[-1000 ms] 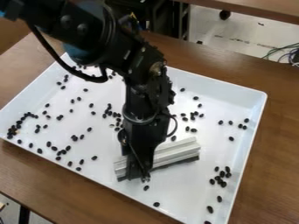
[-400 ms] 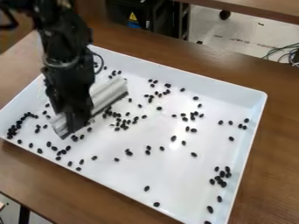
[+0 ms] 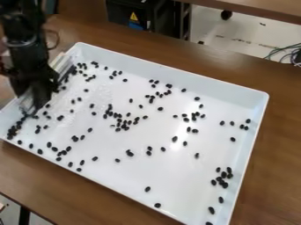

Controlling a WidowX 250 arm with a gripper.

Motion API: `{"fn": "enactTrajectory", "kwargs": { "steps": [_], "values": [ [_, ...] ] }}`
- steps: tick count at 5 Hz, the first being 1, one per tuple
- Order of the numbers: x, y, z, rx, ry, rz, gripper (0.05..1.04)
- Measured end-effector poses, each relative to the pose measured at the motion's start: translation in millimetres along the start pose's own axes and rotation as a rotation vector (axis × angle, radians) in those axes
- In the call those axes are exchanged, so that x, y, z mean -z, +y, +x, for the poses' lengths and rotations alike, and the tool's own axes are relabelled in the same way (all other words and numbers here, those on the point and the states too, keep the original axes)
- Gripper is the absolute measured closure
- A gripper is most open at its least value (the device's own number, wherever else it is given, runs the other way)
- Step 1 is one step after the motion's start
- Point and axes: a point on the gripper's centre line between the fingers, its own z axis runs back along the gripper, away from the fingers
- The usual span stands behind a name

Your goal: Sweep into pile

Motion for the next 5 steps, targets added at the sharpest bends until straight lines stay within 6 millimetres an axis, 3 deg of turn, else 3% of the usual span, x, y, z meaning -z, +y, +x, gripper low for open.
{"fn": "enactTrajectory", "kwargs": {
  "steps": [2, 5],
  "values": [
    [28, 9, 34, 0.034, 0.04, 0.045, 0.726],
    [43, 22, 64, 0.081, 0.078, 0.094, 0.726]
  ]
}}
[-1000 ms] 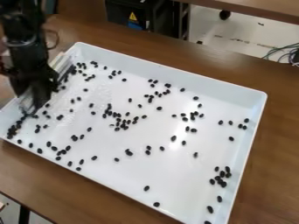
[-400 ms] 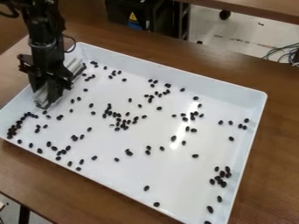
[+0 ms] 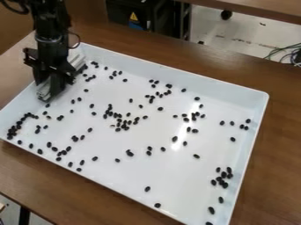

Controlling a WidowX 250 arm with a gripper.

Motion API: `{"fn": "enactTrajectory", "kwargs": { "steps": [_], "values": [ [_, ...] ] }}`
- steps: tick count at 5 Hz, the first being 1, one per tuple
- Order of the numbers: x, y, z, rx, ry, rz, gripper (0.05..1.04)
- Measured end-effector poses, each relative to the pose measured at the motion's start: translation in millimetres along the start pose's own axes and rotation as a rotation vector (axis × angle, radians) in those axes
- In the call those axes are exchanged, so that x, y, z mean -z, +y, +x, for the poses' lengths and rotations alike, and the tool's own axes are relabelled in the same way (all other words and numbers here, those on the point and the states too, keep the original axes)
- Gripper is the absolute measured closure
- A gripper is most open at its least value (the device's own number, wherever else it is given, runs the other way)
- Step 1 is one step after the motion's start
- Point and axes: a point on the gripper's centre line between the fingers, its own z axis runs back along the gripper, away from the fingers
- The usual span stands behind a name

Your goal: Sweep into pile

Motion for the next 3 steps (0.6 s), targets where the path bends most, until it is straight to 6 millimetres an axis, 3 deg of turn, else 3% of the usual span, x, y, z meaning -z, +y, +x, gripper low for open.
{"fn": "enactTrajectory", "kwargs": {
  "steps": [2, 3],
  "values": [
    [7, -2, 15, 0.054, 0.025, 0.05, 0.726],
    [7, -17, 17, 0.112, 0.009, -0.038, 0.726]
  ]
}}
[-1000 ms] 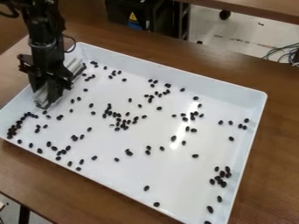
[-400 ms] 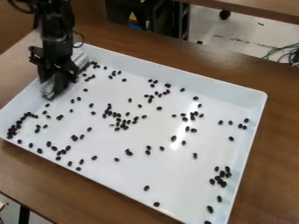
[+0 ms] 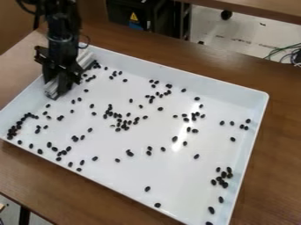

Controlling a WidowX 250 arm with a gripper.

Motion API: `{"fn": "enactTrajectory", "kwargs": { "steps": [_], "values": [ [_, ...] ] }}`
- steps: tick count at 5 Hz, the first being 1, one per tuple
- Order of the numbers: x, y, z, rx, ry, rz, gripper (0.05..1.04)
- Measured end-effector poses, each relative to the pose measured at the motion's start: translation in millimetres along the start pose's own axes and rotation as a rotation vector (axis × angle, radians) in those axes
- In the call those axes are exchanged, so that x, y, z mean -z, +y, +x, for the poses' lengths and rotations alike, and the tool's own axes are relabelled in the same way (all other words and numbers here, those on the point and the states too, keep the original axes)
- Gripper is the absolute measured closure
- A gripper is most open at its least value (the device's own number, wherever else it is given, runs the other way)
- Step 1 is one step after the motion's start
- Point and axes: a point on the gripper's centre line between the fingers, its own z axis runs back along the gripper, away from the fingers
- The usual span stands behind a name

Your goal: Sweep into pile

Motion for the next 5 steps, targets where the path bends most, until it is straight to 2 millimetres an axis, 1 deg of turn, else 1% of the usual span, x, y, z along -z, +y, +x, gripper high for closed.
{"fn": "enactTrajectory", "kwargs": {
  "steps": [1, 2, 3, 4, 5],
  "values": [
    [-1, -25, -4, 0.062, -0.037, -0.09, 0.726],
    [-7, -68, -13, 0.141, -0.039, -0.127, 0.726],
    [-13, -119, -17, 0.23, -0.044, -0.122, 0.726],
    [-18, -156, -18, 0.283, -0.053, -0.122, 0.726],
    [-26, -202, -20, 0.366, -0.067, -0.124, 0.726]
  ]
}}
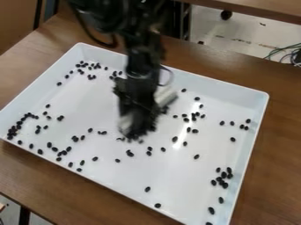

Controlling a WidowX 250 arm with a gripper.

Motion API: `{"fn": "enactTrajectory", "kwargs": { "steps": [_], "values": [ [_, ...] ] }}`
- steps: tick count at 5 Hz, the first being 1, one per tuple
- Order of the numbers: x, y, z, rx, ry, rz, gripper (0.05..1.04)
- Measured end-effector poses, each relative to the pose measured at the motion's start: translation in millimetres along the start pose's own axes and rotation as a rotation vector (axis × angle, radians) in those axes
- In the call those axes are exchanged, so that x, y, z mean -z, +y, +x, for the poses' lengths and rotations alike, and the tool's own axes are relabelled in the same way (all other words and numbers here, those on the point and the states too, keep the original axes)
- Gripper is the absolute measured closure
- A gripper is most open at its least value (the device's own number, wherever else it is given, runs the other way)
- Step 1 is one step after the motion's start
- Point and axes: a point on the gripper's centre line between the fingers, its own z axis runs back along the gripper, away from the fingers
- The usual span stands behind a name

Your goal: Sweep into pile

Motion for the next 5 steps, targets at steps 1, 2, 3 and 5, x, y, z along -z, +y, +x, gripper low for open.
{"fn": "enactTrajectory", "kwargs": {
  "steps": [1, 2, 3, 5],
  "values": [
    [-1, -37, 7, 0.064, -0.01, -0.023, 0.726],
    [-5, -55, 0, 0.082, -0.03, -0.043, 0.726],
    [-16, -66, -11, 0.111, -0.039, -0.039, 0.726],
    [-56, -12, -37, 0.098, -0.105, 0.045, 0.726]
  ]
}}
